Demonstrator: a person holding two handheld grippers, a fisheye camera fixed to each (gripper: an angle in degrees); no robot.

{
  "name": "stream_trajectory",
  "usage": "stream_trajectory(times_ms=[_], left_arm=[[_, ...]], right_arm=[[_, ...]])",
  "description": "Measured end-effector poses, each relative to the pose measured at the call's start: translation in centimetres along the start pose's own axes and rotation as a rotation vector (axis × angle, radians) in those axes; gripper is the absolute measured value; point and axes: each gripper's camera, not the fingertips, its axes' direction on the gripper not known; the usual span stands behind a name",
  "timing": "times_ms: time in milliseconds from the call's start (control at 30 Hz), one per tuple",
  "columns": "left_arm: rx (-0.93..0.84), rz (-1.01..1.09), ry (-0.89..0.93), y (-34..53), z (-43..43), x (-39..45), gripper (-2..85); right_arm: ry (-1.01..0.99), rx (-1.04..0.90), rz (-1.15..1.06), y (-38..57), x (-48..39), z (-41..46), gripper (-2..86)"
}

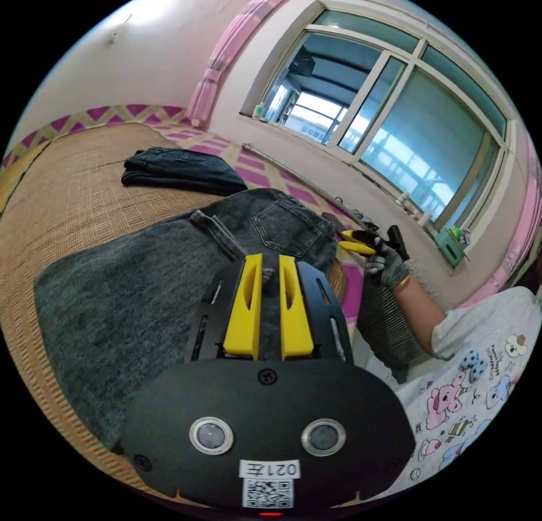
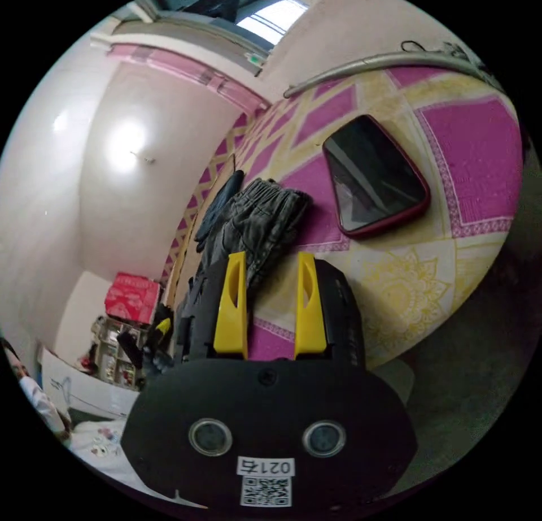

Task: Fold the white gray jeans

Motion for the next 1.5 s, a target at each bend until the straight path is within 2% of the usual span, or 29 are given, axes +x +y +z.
stream_trajectory(times_ms=[200,433,500,600,667,700,767,867,967,1033,1067,1233,1400,1500], left_arm=[[0.010,0.001,-0.059,2.6,-2.6,-0.2,-0.1],[0.064,-0.119,-0.042,5.8,-5.9,-2.5,-0.9],[0.066,-0.145,-0.061,6.6,-6.9,-3.0,-0.9],[0.035,-0.191,-0.100,7.8,-8.4,-4.0,-0.9],[0.020,-0.205,-0.121,8.6,-9.2,-4.4,-0.9],[0.013,-0.212,-0.134,9.1,-9.8,-4.6,-0.9],[0.014,-0.225,-0.141,10.0,-10.6,-4.9,-0.9],[0.028,-0.266,-0.133,11.7,-12.2,-5.8,-0.9],[0.032,-0.309,-0.129,13.6,-13.8,-6.8,-0.9],[0.023,-0.333,-0.144,15.1,-15.4,-7.6,-0.9],[0.020,-0.337,-0.148,15.4,-15.8,-7.7,-0.9],[0.088,-0.336,-0.159,17.4,-20.2,-8.9,-0.9],[0.249,-0.333,-0.169,16.2,-22.8,-10.2,-0.9],[0.304,-0.322,-0.170,15.3,-24.1,-11.1,-0.9]], right_arm=[[-0.067,0.070,0.088,-1.9,0.0,1.9,13.6],[-0.191,0.064,0.219,-5.2,0.7,6.1,6.9],[-0.173,0.100,0.099,-5.3,-3.4,5.2,6.2],[-0.094,0.128,-0.253,-3.9,-16.4,4.1,5.9],[-0.001,0.118,-0.608,0.4,-29.0,5.5,5.9],[0.017,0.116,-0.689,1.9,-31.9,6.2,5.9],[0.051,0.089,-0.967,8.9,-41.3,10.2,5.8],[0.019,-0.024,-1.185,18.3,-48.4,18.2,5.8],[0.025,-0.212,-1.319,27.2,-51.0,28.4,5.7],[0.105,-0.374,-1.370,31.8,-50.2,35.0,5.5],[0.077,-0.419,-1.348,33.3,-49.4,36.8,5.5],[0.091,-0.196,-1.351,35.6,-51.1,35.5,5.6],[0.147,-0.330,-1.402,38.5,-50.4,41.4,5.9],[0.014,-0.395,-1.258,35.7,-49.7,40.3,6.7]])
